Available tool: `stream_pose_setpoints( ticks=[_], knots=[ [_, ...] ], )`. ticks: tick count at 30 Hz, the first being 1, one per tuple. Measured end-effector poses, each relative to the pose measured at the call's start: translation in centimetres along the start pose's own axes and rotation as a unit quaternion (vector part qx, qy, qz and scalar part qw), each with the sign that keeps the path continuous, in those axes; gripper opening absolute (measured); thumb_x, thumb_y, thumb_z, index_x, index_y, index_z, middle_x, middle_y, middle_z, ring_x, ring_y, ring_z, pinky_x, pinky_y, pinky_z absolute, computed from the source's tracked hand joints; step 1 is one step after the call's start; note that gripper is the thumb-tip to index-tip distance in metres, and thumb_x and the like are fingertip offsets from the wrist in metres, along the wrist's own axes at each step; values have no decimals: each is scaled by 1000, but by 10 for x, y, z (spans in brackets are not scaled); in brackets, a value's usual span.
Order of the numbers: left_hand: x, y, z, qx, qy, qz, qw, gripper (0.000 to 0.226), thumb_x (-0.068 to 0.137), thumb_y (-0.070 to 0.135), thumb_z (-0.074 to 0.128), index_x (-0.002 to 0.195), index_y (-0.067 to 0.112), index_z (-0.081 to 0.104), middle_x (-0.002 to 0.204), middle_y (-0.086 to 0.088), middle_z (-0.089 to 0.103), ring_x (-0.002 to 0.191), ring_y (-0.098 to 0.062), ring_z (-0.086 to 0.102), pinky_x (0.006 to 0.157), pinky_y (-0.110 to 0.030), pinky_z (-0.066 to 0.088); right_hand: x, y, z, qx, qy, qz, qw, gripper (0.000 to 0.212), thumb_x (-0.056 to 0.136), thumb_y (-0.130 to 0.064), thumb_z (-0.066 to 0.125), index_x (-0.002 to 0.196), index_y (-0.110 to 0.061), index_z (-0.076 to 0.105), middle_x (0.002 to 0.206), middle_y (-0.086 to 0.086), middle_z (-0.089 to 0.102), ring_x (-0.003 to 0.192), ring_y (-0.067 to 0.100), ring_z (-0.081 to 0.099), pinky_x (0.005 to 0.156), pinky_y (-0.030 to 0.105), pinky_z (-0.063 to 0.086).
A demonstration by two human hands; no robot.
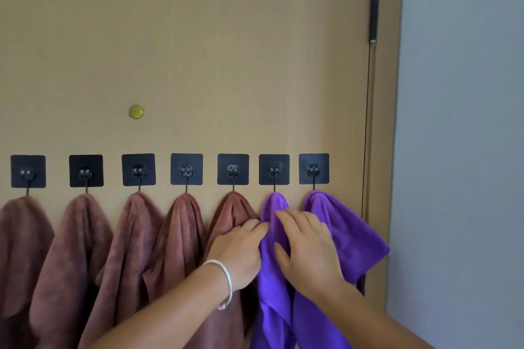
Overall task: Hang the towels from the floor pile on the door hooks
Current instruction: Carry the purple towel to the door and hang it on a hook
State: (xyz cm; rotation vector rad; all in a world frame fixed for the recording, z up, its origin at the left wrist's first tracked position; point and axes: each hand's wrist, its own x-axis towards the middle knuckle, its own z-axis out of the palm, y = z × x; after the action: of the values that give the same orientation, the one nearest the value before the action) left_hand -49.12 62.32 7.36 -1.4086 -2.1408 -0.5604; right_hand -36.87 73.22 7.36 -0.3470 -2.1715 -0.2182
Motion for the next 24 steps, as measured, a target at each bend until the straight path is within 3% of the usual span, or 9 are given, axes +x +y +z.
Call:
stream_pose_setpoints(
  ticks=[4, 9, 12, 18, 22, 24],
  knots=[
    [7, -2, -12, 124, -61, 16, 990, 53, 90, 13, 41, 139, 26, 24, 125, -2, 47, 102, -31, 60, 66, -39, 37, 5, 4, 1, -3, -18, -59, 998, 51, 71, -17, 71, 121, -19, 62, 127, 3, 59, 117, 28, 54, 89, 43, 51],
    [8, -7, -19, 213, -62, 2, 975, 47, 95, 18, 37, 139, 22, 21, 111, -4, 63, 97, -31, 63, 64, -38, 35, 4, 8, 4, -54, -35, -43, 997, 40, 69, -17, 68, 109, -23, 67, 127, 11, 57, 117, 34, 52, 79, 43, 52],
    [2, -9, -17, 246, -61, 16, 967, 51, 99, 30, 31, 147, 30, 14, 120, -7, 55, 97, -31, 61, 65, -37, 34, 4, 8, 9, -73, -34, -31, 996, 34, 70, -19, 67, 104, -23, 67, 127, 11, 57, 120, 34, 50, 82, 45, 51],
    [-6, -3, -10, 290, -100, 7, 952, 67, 95, 22, 38, 151, 31, 0, 126, -12, 40, 97, -33, 55, 65, -37, 33, 3, 4, 21, -52, -6, -25, 998, 44, 65, -16, 68, 108, -19, 66, 125, 14, 58, 120, 35, 51, 85, 45, 49],
    [-24, -7, -10, 253, -86, 46, 963, 69, 89, 20, 43, 150, 26, 11, 136, -10, 35, 105, -33, 51, 74, -41, 42, -2, 2, 27, -23, 3, -18, 1000, 51, 71, -17, 67, 122, -16, 62, 130, 17, 56, 124, 37, 49, 94, 49, 47],
    [-41, -14, -15, 244, -58, 87, 964, 67, 83, 20, 50, 146, 25, 31, 140, -7, 42, 106, -29, 54, 82, -38, 46, -6, -2, 28, -10, 3, -15, 1000, 55, 74, -17, 68, 128, -15, 60, 134, 19, 53, 127, 38, 47, 99, 50, 44]
  ],
)
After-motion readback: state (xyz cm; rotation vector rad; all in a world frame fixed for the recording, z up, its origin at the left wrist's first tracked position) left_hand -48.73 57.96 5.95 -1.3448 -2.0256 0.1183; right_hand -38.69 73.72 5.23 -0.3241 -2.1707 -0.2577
